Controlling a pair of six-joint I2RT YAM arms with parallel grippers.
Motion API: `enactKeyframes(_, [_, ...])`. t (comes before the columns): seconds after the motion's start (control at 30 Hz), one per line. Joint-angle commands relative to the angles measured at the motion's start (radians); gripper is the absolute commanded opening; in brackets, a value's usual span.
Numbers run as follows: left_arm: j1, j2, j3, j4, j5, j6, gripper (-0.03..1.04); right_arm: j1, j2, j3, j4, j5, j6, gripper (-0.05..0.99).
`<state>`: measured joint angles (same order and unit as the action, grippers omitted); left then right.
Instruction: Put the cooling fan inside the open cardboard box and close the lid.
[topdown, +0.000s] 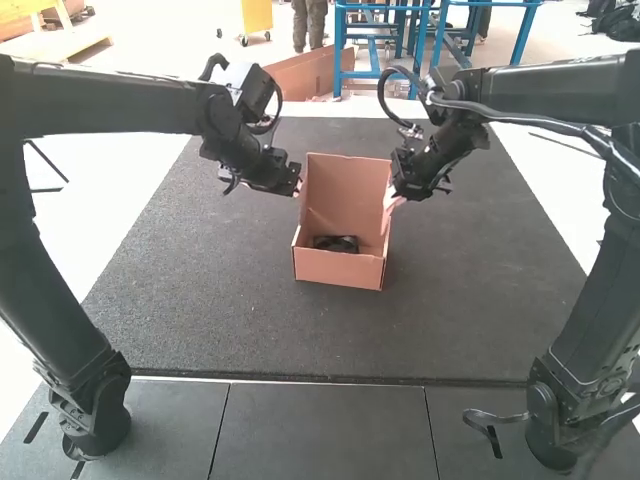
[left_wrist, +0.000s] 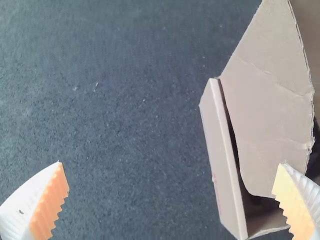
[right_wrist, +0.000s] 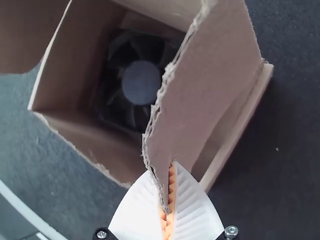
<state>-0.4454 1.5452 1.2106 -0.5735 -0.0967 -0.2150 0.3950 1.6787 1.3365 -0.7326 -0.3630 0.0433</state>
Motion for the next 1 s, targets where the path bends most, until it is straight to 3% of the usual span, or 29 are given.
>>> enactKeyframes(0.0, [-0.009, -0.037, -0.017, 0.006, 0.025, -0.001, 0.97, 0.022, -0.027, -0.019, 0.013, -0.027, 0.024, -0.01])
enactKeyframes(0.47, [-0.019, -0.066, -0.054, 0.009, 0.077, -0.004, 0.97, 0.067, -0.010, -0.063, 0.032, -0.010, 0.032, -0.01])
enactKeyframes(0.97, [-0.044, -0.168, -0.164, -0.002, 0.074, 0.008, 0.97, 0.073, -0.005, -0.126, 0.030, 0.105, -0.002, -0.01])
